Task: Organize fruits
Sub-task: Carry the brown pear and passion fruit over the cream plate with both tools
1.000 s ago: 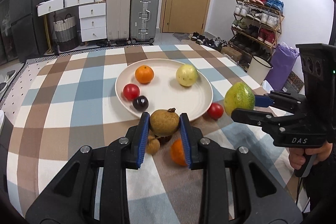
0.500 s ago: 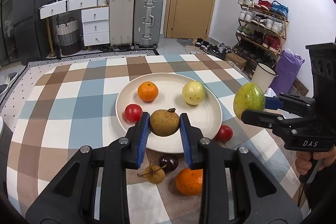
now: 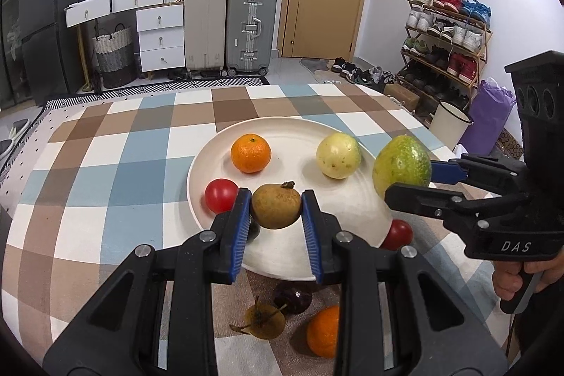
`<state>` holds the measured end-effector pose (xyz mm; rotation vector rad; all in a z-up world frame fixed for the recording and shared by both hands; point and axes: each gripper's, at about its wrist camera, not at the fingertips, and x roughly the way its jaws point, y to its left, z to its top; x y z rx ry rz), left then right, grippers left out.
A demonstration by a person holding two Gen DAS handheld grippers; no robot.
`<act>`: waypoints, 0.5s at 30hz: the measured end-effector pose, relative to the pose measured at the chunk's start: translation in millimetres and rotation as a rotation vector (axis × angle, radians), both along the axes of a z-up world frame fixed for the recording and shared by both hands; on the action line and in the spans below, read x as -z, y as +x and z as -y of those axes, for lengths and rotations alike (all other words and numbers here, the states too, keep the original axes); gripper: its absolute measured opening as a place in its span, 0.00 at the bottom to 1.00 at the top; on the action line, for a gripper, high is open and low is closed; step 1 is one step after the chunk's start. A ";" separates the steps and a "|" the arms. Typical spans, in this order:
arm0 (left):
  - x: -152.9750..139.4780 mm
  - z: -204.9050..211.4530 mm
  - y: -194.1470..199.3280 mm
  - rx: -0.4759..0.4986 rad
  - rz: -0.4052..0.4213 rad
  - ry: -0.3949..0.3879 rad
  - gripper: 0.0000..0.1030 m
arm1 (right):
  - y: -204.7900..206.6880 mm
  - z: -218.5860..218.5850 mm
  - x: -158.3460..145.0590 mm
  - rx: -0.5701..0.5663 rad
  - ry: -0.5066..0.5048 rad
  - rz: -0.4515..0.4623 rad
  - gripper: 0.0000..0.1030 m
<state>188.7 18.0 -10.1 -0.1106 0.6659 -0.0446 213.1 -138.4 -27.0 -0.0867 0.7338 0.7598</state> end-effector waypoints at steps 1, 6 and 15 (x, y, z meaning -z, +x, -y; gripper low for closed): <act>1.0 -0.3 1.0 -0.002 0.000 -0.002 0.25 | 1.2 -1.3 1.9 0.000 0.000 -0.005 0.48; 7.4 -0.2 5.6 -0.006 -0.007 0.000 0.25 | 6.2 -8.7 10.9 0.008 -0.009 -0.017 0.48; 11.8 2.2 7.3 -0.009 -0.016 0.018 0.25 | 17.4 -17.0 25.9 0.037 -0.032 -0.053 0.48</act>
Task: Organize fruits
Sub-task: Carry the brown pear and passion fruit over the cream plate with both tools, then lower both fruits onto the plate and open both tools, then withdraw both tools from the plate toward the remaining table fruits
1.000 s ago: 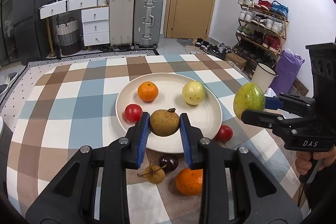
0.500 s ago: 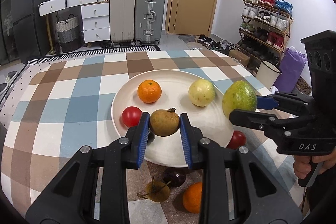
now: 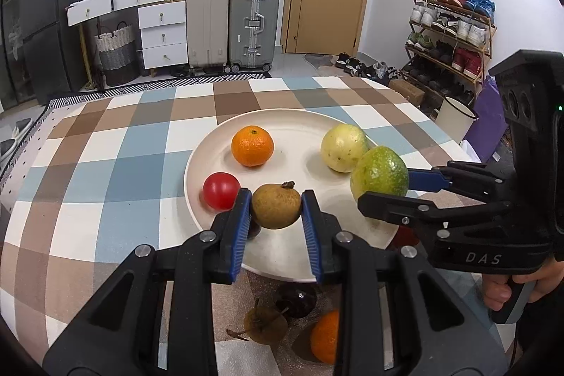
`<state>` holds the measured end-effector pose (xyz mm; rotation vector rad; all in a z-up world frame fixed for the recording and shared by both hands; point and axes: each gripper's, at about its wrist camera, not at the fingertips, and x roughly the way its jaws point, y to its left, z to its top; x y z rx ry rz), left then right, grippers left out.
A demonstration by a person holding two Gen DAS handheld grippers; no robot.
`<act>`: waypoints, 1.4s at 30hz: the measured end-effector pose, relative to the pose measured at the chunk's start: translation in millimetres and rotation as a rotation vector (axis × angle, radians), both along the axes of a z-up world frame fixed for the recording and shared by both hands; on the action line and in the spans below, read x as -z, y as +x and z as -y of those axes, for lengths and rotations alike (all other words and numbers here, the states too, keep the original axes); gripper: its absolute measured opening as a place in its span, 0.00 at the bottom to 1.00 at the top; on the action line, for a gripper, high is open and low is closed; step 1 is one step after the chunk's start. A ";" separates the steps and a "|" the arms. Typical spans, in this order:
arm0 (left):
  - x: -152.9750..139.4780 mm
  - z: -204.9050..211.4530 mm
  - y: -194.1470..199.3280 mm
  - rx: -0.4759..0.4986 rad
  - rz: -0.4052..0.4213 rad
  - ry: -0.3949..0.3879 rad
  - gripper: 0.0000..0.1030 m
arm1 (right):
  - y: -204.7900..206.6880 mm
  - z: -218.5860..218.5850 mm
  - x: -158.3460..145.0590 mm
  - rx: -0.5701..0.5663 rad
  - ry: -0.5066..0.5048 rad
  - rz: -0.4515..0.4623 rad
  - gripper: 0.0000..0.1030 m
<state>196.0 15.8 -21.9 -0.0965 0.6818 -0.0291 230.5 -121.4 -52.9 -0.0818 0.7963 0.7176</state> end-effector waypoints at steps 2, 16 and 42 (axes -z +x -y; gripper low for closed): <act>0.2 -0.1 0.3 -0.003 -0.003 -0.005 0.25 | 0.6 -2.0 0.8 0.004 -0.006 0.000 0.49; -7.4 -5.3 -8.7 -0.031 0.014 -0.017 0.27 | -17.2 21.2 -19.2 0.038 0.010 0.119 0.79; -26.2 -32.2 -48.9 -0.121 0.046 -0.006 0.99 | -19.7 35.7 4.9 -0.005 -0.135 0.026 0.99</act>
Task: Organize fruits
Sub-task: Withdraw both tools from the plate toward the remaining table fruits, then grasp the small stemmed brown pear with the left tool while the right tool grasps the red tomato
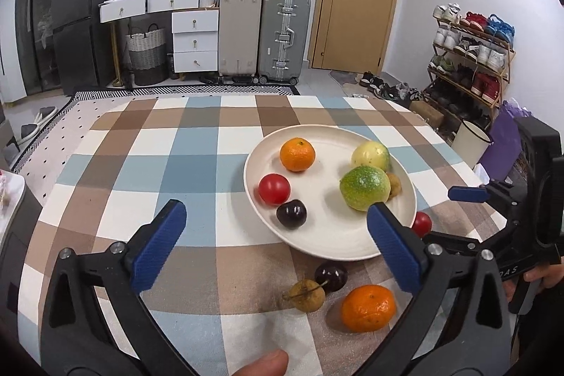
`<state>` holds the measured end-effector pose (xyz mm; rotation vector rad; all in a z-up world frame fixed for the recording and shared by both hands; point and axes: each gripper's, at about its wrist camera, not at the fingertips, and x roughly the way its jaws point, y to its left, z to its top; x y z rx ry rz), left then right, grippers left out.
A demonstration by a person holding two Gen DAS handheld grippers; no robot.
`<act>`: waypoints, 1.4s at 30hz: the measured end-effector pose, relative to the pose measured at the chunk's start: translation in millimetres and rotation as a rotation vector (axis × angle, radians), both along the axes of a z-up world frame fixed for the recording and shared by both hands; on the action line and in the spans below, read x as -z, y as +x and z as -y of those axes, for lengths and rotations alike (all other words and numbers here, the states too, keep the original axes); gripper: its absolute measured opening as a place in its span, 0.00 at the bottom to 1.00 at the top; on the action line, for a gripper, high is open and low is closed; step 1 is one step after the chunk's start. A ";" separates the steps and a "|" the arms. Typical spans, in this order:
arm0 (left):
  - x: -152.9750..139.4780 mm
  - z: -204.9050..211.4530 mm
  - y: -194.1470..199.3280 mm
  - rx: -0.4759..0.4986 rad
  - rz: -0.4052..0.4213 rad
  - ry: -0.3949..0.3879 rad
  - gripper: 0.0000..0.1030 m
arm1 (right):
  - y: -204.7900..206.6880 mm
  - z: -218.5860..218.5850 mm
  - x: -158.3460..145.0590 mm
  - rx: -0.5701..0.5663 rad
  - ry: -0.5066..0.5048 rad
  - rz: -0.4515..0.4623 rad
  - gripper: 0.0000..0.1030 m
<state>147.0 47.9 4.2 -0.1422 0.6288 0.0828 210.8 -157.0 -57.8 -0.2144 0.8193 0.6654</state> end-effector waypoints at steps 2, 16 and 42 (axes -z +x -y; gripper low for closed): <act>1.6 0.0 -0.5 0.004 -0.016 0.009 0.99 | -1.1 -1.0 2.3 -0.005 -0.012 -0.004 0.99; 19.3 -2.3 -12.8 0.047 -0.107 0.014 0.99 | 3.6 3.0 8.9 -0.005 -0.005 -0.045 0.99; 55.2 6.5 -2.8 0.164 -0.286 -0.044 0.70 | -0.8 -4.7 12.1 -0.051 -0.009 -0.046 0.73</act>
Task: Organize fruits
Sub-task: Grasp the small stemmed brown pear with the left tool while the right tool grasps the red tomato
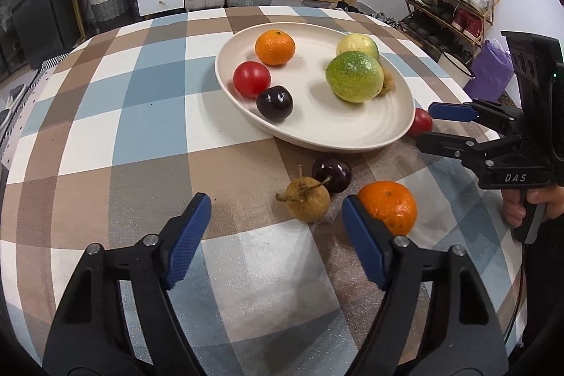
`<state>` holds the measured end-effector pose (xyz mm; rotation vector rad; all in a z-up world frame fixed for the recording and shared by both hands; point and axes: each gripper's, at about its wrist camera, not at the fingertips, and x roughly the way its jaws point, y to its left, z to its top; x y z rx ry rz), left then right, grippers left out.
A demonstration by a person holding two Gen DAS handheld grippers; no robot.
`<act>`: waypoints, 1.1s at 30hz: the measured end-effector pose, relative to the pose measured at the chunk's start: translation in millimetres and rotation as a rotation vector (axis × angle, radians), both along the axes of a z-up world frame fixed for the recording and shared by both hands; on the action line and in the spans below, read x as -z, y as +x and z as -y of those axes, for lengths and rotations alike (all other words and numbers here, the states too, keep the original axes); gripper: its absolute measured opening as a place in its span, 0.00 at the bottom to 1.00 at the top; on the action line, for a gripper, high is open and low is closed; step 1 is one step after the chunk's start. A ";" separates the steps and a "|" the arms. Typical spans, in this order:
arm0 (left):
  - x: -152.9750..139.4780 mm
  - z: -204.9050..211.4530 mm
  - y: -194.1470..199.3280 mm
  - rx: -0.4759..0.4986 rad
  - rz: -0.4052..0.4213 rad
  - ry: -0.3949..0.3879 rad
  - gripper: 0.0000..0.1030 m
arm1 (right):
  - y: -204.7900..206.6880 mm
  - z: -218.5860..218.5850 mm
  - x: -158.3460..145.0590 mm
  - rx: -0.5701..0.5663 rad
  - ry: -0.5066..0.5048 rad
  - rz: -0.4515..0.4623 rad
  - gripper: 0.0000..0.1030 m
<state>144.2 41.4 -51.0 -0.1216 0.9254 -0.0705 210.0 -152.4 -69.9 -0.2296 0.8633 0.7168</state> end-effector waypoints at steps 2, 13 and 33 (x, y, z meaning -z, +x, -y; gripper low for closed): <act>0.6 0.1 0.4 0.000 -0.003 -0.004 0.62 | -0.4 -0.1 -0.2 -0.002 0.001 0.001 0.72; 0.5 6.8 -0.2 0.037 0.016 -0.022 0.37 | -3.6 -6.2 2.2 -0.019 0.002 0.005 0.51; -15.3 0.2 -9.1 0.033 0.096 -0.056 0.23 | -6.8 -9.9 3.0 -0.037 -0.022 0.027 0.28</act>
